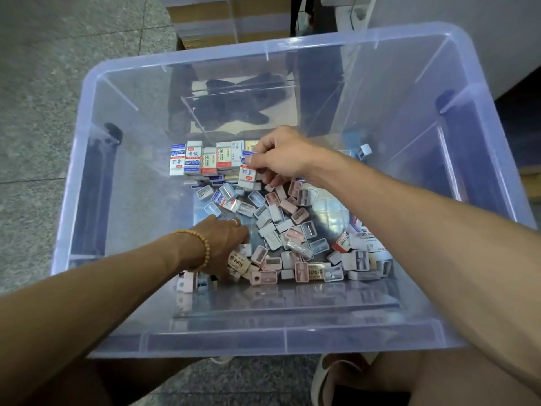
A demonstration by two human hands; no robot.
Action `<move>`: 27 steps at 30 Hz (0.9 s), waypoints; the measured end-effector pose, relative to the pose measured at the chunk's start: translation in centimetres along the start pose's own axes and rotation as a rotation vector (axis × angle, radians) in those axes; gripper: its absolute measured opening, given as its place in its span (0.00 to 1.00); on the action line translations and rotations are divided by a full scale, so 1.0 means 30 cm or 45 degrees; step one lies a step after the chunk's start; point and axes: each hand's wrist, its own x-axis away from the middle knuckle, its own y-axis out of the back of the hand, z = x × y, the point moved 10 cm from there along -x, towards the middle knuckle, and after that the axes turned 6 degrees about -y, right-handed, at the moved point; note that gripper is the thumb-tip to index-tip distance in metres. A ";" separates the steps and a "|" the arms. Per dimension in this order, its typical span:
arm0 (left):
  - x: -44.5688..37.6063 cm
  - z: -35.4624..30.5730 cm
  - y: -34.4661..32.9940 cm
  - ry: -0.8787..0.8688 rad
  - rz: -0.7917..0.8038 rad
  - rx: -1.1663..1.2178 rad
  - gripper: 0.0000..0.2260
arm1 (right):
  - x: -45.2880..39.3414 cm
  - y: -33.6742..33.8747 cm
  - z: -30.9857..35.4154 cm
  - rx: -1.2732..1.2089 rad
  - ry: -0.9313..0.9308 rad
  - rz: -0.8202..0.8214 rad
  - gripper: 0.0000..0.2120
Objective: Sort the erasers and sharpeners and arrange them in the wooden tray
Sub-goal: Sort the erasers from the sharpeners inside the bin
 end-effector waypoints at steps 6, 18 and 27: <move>-0.013 -0.015 -0.043 -0.060 0.066 0.231 0.19 | -0.017 -0.011 -0.005 -0.166 -0.051 -0.029 0.06; -0.030 0.027 -0.121 0.018 0.232 0.478 0.18 | -0.104 -0.080 0.109 0.000 -0.022 -0.267 0.09; 0.017 0.072 0.034 0.132 -0.031 0.879 0.12 | -0.057 -0.077 0.142 0.287 0.275 -0.347 0.05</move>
